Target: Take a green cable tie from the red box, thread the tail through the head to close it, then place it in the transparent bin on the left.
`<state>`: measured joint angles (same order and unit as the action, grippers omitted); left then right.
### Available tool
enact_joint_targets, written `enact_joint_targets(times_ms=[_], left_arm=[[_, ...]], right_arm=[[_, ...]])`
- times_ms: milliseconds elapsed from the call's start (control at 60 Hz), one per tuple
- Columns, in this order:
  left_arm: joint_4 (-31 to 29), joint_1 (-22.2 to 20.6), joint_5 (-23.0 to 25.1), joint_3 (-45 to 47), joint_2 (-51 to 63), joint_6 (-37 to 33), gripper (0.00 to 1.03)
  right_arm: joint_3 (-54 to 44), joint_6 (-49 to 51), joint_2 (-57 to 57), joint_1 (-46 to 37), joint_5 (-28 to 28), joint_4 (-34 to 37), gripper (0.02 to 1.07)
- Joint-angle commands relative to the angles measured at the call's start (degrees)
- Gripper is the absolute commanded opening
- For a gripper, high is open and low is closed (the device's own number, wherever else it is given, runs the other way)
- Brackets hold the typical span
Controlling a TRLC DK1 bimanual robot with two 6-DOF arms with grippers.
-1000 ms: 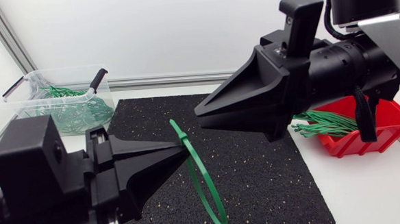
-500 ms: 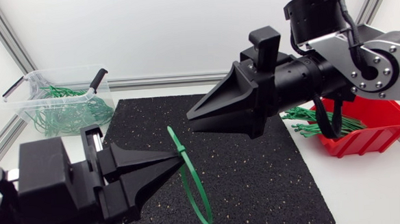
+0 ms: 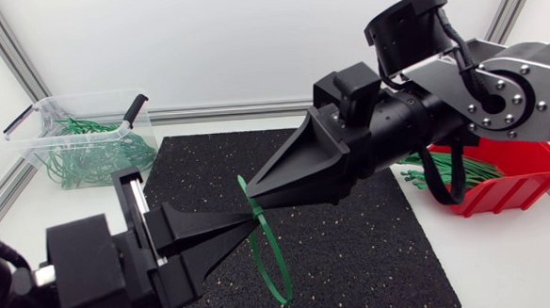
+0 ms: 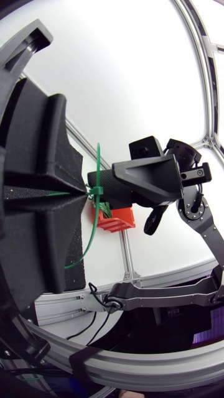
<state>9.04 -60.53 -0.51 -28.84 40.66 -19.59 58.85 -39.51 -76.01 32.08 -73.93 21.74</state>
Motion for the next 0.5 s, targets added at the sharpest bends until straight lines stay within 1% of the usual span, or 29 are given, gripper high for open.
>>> enact_joint_targets(times_ms=[0,67,83,133,167,183,367,483], left_arm=[[1.16,-0.46,-0.28,0.98,0.56,-1.76,0.04],[1.16,-0.46,-0.28,1.07,0.64,-1.76,0.04],[1.16,-0.46,-0.28,1.07,0.73,-1.76,0.04],[1.33,-0.55,-0.28,1.24,0.91,-1.85,0.04],[1.33,-0.55,-0.28,1.33,0.91,-1.85,0.04],[1.33,-0.55,-0.28,1.33,1.0,-1.85,0.04],[1.33,-2.31,-1.51,1.68,0.91,-1.85,0.04],[1.51,-6.09,-4.06,2.74,1.0,-1.85,0.04]], right_arm=[[1.18,2.5,-0.28,0.8,-0.51,1.29,0.38],[1.09,2.94,-0.28,1.24,-0.51,1.91,0.37],[1.09,3.12,-0.19,1.24,-0.42,1.99,0.34],[1.09,4.17,-0.02,1.06,-0.25,2.08,0.17],[1.09,4.88,0.16,1.06,0.19,2.08,0.1],[1.09,5.23,0.25,1.06,0.37,2.08,0.07],[1.79,5.58,0.16,0.8,1.51,2.87,0.08],[3.03,5.32,-0.55,0.18,2.3,2.87,0.08]])
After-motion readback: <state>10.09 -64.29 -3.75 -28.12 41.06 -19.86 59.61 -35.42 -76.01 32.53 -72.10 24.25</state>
